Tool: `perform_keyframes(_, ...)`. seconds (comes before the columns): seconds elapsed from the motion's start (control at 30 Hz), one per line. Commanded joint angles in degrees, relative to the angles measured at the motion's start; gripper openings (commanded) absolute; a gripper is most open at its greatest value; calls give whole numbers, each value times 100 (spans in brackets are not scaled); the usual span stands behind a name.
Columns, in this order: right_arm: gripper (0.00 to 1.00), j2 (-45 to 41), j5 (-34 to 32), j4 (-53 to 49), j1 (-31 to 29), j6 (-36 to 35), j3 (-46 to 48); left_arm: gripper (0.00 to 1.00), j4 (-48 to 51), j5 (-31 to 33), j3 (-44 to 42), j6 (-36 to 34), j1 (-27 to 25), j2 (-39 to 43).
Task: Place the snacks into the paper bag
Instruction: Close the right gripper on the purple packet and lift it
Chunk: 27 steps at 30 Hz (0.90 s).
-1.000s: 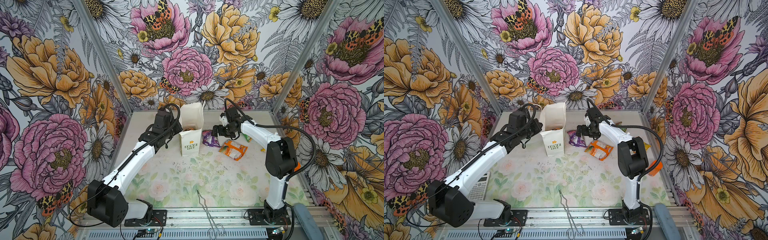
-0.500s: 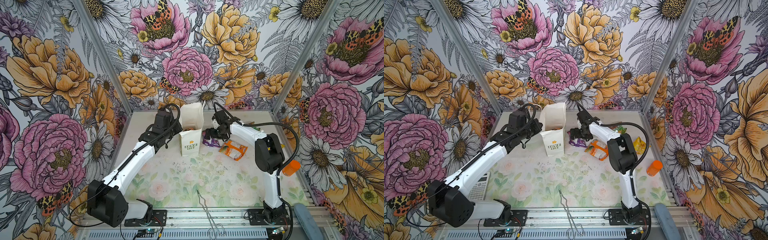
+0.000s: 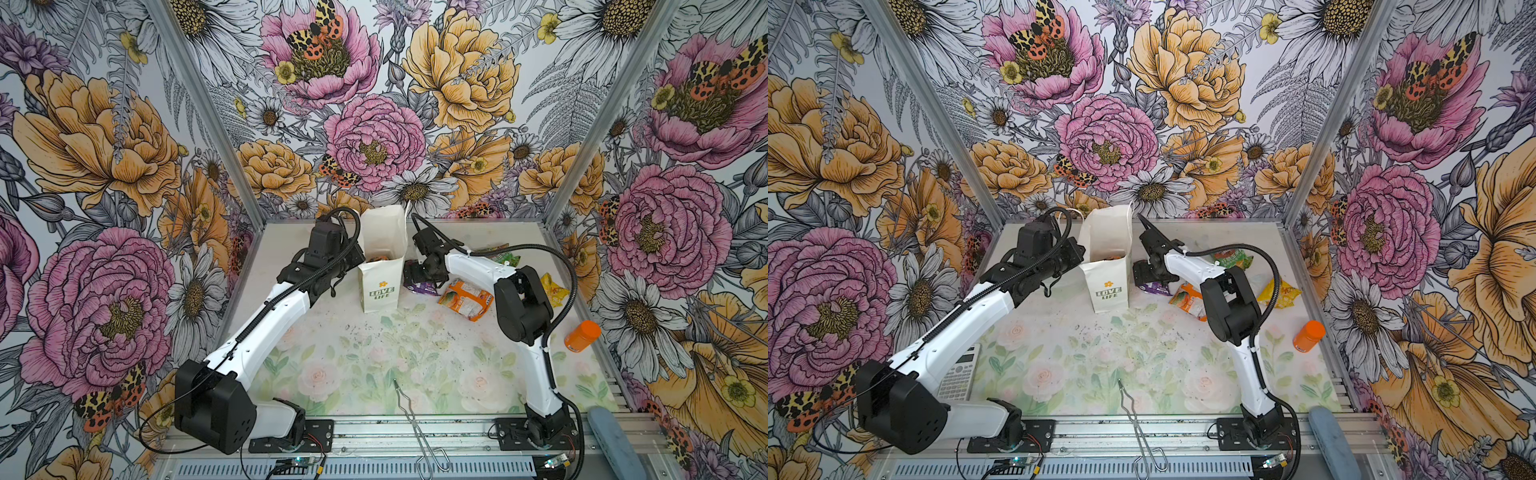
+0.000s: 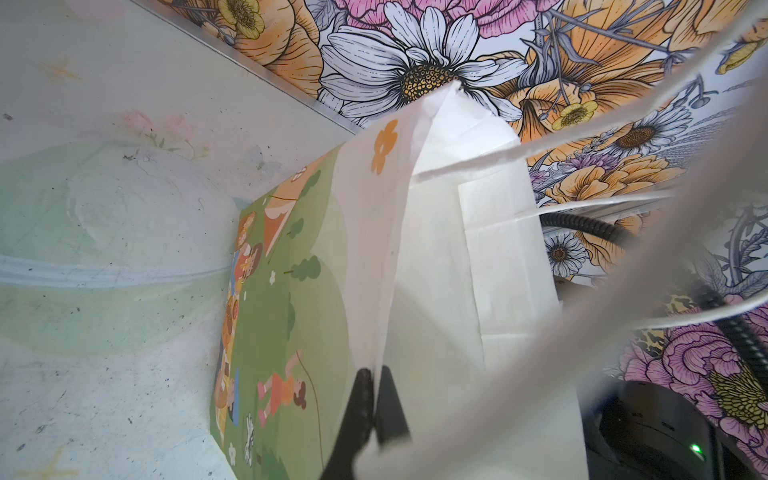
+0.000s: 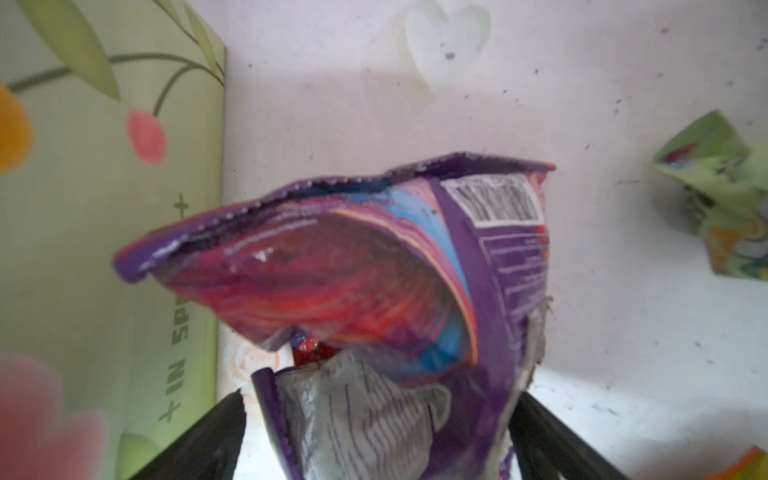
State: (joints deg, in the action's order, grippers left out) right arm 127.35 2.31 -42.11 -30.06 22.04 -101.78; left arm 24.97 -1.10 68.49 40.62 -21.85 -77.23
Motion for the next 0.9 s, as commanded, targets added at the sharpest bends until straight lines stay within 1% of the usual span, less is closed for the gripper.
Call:
perform_keyframes(0.0, 100, 292, -277, 37, -52, 63, -81, 0, -180, -33, -66, 86, 40, 121)
perform_keyframes(0.23, 98, 395, -474, 36, -61, 21, 29, 0, -183, -21, -89, 95, 48, 132)
perform_keyframes(0.33, 92, 413, -511, 27, -61, -19, 64, 0, -179, -22, -82, 95, 49, 128)
perform_keyframes(0.43, 84, 403, -480, 27, -61, -104, 86, 0, -181, -21, -75, 95, 50, 129)
perform_keyframes(0.57, 70, 333, -462, 18, -53, -209, 99, 0, -185, -21, -80, 95, 38, 129)
perform_keyframes(0.73, 48, 186, -274, 26, -26, -260, 111, 0, -178, -31, -71, 104, 55, 103)
perform_keyframes(0.87, 30, 42, 50, 27, 50, -266, 90, 0, -178, -39, -70, 104, 31, 103)
